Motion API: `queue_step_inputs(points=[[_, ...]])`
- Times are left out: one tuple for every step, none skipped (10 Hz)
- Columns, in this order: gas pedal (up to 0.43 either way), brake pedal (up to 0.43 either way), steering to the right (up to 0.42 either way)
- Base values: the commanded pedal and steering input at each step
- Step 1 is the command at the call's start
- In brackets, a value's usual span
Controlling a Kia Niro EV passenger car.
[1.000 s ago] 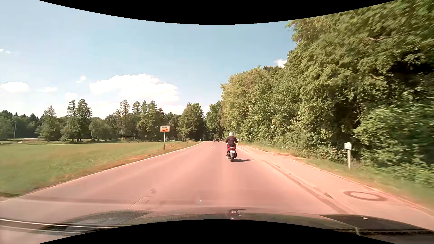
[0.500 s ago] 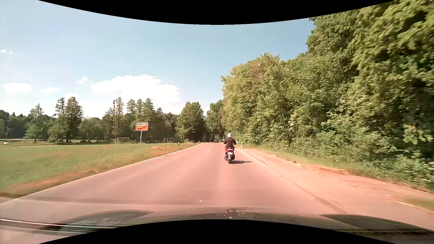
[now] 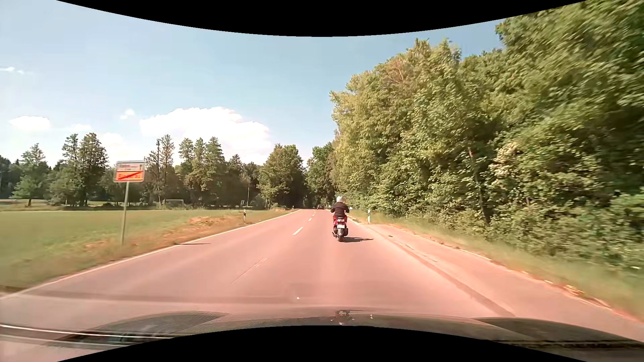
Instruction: Follow the waypoints while adhering to traffic rules and regulations
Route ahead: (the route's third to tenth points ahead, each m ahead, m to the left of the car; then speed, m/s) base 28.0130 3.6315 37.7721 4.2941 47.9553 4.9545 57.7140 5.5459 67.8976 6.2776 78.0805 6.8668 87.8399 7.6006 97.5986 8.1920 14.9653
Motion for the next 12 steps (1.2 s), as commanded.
queue_step_inputs(points=[[0.22, 0.006, -0.006], [0.209, 0.006, -0.007], [0.197, 0.006, -0.008], [0.197, 0.006, -0.007], [0.197, 0.006, -0.006], [0.189, 0.006, -0.006], [0.177, 0.006, -0.007], [0.177, 0.006, -0.006], [0.177, 0.006, -0.006], [0.177, 0.006, -0.006], [0.177, 0.006, -0.006], [0.177, 0.006, -0.006]])
